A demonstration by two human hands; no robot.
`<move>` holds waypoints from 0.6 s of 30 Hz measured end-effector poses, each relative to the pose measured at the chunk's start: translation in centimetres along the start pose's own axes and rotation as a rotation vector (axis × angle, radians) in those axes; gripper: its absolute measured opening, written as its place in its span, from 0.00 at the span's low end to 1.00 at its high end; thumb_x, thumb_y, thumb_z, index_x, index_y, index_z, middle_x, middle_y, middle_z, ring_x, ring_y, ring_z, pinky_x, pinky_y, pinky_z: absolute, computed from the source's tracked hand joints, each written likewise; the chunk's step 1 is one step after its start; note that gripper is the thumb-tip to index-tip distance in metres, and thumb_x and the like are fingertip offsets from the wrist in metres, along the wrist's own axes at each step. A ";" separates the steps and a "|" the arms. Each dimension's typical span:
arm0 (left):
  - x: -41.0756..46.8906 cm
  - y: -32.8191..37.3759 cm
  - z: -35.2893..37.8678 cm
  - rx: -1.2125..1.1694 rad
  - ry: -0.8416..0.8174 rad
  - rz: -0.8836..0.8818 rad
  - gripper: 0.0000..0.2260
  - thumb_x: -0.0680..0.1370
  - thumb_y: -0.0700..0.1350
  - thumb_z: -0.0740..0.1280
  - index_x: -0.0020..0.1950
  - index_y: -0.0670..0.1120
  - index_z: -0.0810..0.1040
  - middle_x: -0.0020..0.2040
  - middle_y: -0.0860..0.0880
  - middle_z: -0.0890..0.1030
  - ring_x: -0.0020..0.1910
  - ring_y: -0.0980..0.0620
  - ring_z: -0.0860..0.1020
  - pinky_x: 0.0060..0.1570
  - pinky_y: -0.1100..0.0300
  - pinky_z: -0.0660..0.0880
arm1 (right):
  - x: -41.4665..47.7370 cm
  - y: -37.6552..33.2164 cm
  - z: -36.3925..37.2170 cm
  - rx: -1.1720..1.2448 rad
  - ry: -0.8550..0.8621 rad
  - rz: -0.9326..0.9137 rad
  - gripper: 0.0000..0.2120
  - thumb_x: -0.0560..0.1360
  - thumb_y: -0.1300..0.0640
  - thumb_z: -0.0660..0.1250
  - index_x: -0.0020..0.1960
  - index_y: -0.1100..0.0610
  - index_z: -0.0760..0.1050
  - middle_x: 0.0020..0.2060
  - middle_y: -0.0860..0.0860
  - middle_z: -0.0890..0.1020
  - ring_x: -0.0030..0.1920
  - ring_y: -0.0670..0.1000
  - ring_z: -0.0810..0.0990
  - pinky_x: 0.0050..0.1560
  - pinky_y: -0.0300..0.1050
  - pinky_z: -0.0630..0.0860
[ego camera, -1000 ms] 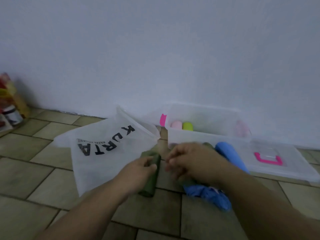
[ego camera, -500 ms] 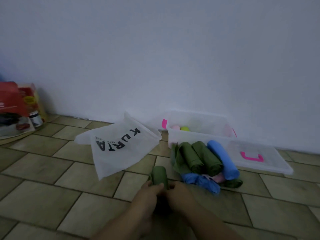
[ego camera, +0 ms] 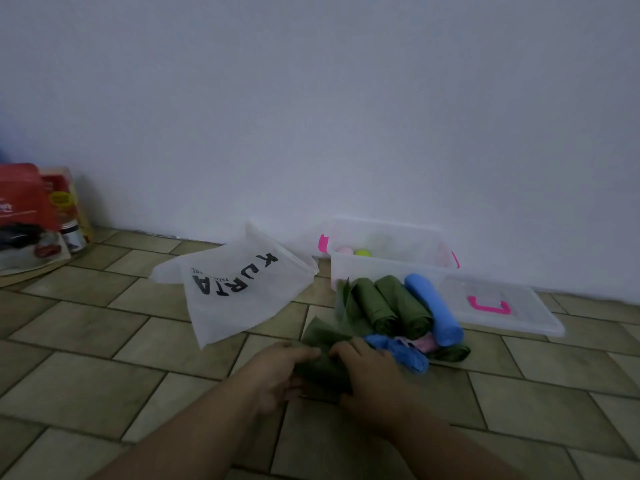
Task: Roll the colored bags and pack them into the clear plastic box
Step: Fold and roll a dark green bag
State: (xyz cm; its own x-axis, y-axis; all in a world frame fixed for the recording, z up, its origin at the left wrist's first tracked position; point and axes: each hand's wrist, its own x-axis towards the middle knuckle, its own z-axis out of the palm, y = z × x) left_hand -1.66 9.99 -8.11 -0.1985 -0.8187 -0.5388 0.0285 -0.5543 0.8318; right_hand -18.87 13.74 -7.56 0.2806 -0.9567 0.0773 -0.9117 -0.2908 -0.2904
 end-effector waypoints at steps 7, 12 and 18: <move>1.8 -0.2 0.9 0.838 0.096 0.179 0.34 0.68 0.54 0.74 0.71 0.49 0.68 0.68 0.48 0.72 0.61 0.50 0.74 0.51 0.63 0.71 | -0.9 1.7 -0.1 -0.062 -0.169 -0.093 0.18 0.72 0.52 0.64 0.60 0.42 0.67 0.57 0.45 0.72 0.57 0.50 0.70 0.58 0.46 0.68; 3.6 -1.2 1.1 0.853 0.138 0.320 0.24 0.73 0.46 0.69 0.69 0.52 0.71 0.61 0.47 0.78 0.54 0.51 0.77 0.51 0.62 0.74 | -0.9 0.8 1.0 -0.166 -0.146 -0.138 0.23 0.72 0.48 0.60 0.67 0.41 0.63 0.64 0.45 0.69 0.65 0.51 0.66 0.67 0.52 0.57; 5.2 -1.9 0.9 0.857 0.196 0.370 0.26 0.72 0.42 0.70 0.68 0.57 0.69 0.48 0.52 0.78 0.43 0.57 0.75 0.37 0.67 0.69 | -0.4 0.0 1.2 -0.136 -0.232 -0.120 0.21 0.76 0.53 0.60 0.68 0.40 0.63 0.61 0.46 0.74 0.62 0.53 0.70 0.66 0.56 0.59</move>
State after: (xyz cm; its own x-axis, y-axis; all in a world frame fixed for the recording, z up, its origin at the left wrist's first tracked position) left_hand -3.60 6.96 -12.37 -0.1510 -0.9738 -0.1703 -0.6868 -0.0206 0.7265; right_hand -18.66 14.16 -8.76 0.4356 -0.8919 -0.1217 -0.8953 -0.4154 -0.1607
